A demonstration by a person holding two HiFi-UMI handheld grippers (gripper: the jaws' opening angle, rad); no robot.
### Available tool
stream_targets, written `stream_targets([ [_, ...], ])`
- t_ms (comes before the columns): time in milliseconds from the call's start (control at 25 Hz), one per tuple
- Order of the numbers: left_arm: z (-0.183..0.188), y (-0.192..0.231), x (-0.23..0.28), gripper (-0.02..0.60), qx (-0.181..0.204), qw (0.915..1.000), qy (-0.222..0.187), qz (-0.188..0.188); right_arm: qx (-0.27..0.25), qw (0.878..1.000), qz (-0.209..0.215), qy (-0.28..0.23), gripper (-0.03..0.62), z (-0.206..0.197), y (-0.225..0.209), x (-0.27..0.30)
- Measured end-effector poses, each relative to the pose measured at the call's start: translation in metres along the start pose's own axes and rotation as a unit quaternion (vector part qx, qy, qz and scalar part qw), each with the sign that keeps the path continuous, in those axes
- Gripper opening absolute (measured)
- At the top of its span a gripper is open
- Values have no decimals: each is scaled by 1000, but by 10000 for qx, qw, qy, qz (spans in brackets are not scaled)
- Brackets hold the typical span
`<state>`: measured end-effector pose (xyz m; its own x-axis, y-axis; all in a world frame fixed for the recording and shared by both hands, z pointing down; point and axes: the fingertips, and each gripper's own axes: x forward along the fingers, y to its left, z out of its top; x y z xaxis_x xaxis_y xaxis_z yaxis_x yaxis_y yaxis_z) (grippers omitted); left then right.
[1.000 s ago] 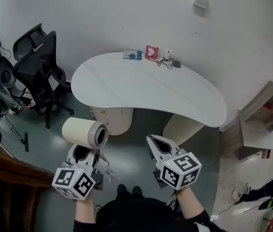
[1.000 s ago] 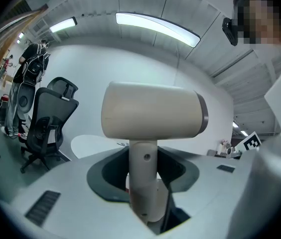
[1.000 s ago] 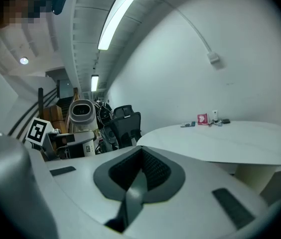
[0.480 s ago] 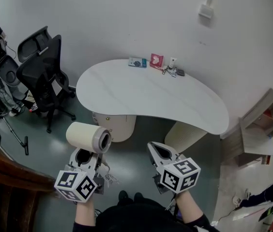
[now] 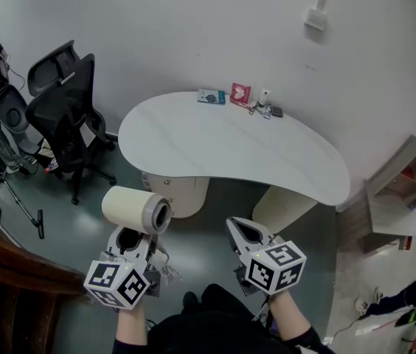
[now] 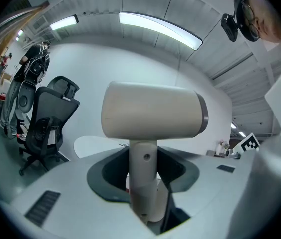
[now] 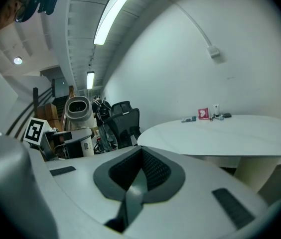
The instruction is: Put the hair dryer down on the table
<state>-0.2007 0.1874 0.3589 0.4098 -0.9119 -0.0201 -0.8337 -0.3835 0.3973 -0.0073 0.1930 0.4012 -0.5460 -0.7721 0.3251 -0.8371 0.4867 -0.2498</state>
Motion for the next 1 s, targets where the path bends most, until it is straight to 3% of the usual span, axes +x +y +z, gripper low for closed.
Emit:
stream_targets([
  [480,5,7,22,167,28,10000,40,19,-1,9999,-96,54,5,10,-21,21],
  [1000,20,48,91,167,-5,9996,2,291,5,9998,-53,169,5,45,-74,89],
])
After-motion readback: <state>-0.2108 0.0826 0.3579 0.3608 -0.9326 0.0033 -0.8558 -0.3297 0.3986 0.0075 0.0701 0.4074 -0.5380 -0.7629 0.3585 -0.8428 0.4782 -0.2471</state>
